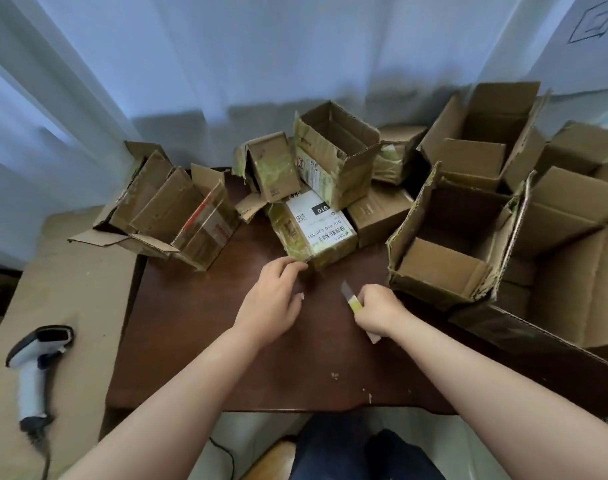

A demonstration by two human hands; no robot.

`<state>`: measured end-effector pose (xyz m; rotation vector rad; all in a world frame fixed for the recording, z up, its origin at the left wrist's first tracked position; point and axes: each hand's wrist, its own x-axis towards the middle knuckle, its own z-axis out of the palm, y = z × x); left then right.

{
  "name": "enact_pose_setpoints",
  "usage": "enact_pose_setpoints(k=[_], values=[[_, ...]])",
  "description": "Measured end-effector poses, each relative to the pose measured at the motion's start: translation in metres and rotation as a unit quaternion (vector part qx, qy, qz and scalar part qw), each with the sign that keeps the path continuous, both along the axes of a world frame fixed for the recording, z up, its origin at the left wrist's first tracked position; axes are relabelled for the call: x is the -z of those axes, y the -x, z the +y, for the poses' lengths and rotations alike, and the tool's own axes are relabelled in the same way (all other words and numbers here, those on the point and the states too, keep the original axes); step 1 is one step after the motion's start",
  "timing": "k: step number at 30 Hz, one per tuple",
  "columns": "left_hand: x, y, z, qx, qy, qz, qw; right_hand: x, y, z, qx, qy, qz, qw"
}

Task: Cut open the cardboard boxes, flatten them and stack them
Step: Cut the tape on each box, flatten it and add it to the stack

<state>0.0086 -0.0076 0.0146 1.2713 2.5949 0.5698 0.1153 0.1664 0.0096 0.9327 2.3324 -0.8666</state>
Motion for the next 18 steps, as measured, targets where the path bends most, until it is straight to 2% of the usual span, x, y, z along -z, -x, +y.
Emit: enact_pose_setpoints(k=[5,11,15,18], values=[[-0.026,-0.005,0.003,-0.014,-0.020,-0.019,1.000,-0.063,-0.019,0.010,0.009,0.085,0.087,0.993],[-0.068,-0.013,0.039,0.039,-0.057,0.006,0.998,-0.141,-0.047,0.043,0.097,0.102,0.272,0.952],[-0.095,-0.041,0.088,0.134,-0.103,0.022,0.985,-0.162,-0.084,0.072,0.160,0.014,0.336,0.928],[-0.107,-0.075,0.123,0.223,-0.125,0.043,0.966,-0.165,-0.116,0.095,0.253,-0.057,0.387,0.885]])
